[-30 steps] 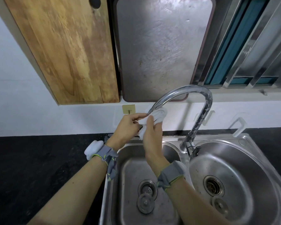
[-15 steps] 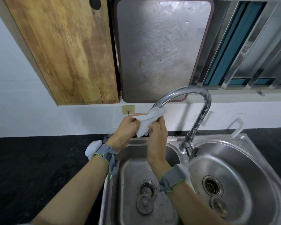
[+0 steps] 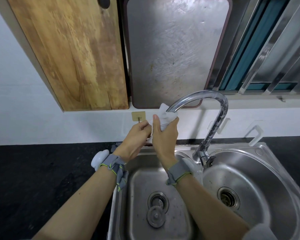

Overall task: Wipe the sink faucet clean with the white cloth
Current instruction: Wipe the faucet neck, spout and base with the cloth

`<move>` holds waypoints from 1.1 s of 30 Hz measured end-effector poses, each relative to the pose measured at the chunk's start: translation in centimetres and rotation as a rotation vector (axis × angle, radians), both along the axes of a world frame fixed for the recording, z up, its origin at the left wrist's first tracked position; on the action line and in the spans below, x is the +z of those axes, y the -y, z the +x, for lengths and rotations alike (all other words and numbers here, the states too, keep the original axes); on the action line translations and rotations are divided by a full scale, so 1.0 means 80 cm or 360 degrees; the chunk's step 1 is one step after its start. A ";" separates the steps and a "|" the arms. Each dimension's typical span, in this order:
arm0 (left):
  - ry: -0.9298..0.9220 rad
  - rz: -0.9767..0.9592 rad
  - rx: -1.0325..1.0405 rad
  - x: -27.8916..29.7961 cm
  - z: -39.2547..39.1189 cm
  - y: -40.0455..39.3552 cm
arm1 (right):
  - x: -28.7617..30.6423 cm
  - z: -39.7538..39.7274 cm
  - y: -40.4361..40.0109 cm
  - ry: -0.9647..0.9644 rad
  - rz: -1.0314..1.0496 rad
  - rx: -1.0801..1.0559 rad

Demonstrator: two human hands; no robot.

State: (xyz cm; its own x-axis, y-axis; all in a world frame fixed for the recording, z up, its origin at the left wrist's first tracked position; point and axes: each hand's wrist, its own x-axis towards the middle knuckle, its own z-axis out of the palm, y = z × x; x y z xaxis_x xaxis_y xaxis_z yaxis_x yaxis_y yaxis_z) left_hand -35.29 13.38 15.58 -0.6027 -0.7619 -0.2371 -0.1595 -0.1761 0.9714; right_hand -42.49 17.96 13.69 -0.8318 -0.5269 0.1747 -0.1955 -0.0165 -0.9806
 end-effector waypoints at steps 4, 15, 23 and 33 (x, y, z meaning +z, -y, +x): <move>-0.0031 0.0066 0.0022 0.003 0.000 -0.003 | -0.002 -0.012 -0.001 -0.0040 0.0001 0.0132; -0.0137 0.0269 0.0089 0.001 -0.007 0.001 | -0.016 -0.051 -0.024 0.0156 -0.0076 0.0437; -0.0168 0.0243 0.0025 -0.002 0.004 0.006 | 0.000 -0.051 -0.014 0.0984 -0.0241 0.0473; 0.0028 -0.0232 0.0145 -0.001 -0.009 -0.005 | 0.028 -0.077 0.012 0.1406 -0.0147 0.0539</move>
State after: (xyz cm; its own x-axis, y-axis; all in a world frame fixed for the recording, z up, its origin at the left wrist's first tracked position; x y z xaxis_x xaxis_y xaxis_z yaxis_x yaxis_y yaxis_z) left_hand -36.00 13.75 15.52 -0.5264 -0.8402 -0.1300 -0.1666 -0.0480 0.9849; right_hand -48.65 17.03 15.95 -0.4886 -0.7797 -0.3915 0.6456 -0.0213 -0.7634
